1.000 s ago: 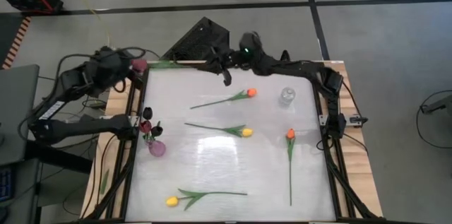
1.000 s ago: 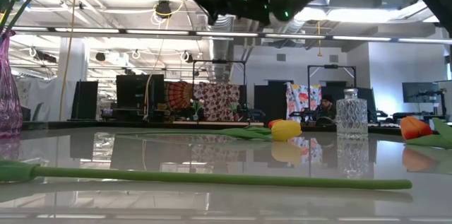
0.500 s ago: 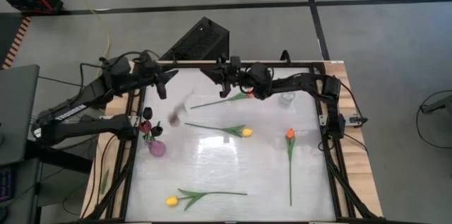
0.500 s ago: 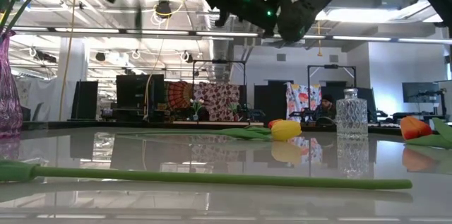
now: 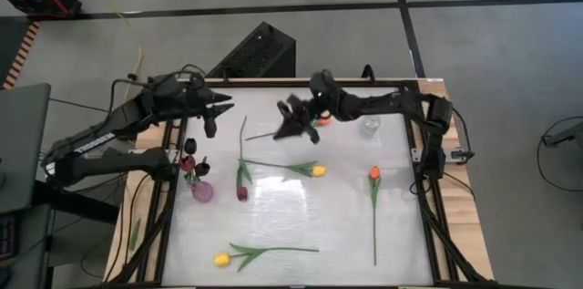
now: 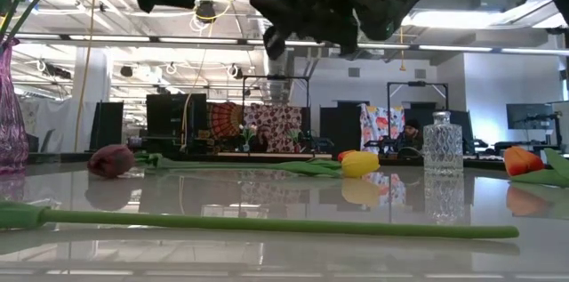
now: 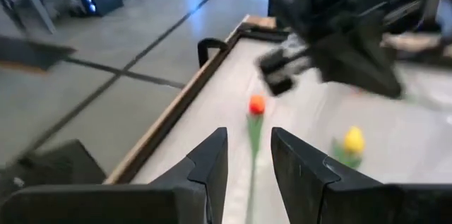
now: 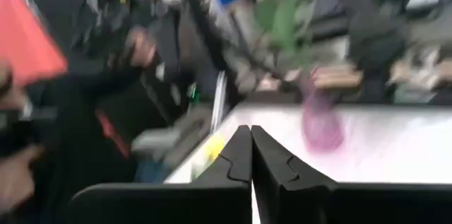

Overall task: Sort flowers into vase by color
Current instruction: Put the dark red tulip into the purple vase

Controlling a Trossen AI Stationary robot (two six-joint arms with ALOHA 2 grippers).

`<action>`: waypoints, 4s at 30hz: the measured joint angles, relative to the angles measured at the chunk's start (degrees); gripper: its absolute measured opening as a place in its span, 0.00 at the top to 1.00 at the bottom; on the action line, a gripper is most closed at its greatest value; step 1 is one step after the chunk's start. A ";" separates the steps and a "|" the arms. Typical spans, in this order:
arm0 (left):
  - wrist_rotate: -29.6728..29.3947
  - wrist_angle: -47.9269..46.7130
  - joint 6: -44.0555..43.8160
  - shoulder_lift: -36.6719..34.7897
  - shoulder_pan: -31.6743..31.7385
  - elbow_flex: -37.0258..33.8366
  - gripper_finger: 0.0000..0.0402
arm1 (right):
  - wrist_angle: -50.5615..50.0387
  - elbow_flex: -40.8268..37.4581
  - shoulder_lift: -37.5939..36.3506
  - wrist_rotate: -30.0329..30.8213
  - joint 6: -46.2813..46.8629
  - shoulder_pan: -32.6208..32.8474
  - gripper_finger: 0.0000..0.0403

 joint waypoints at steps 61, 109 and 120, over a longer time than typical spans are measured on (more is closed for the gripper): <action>-20.46 -15.49 58.34 50.95 -18.08 0.08 0.91 | -43.18 -1.78 -3.30 25.24 -35.21 19.09 0.92; -5.96 11.18 -28.45 -25.96 -12.55 0.07 1.00 | -42.06 -1.78 -3.30 25.29 -34.01 21.35 0.92; 17.78 8.15 -34.88 -26.00 -12.55 4.61 1.00 | -39.52 -1.78 -3.30 25.46 -30.09 22.78 0.92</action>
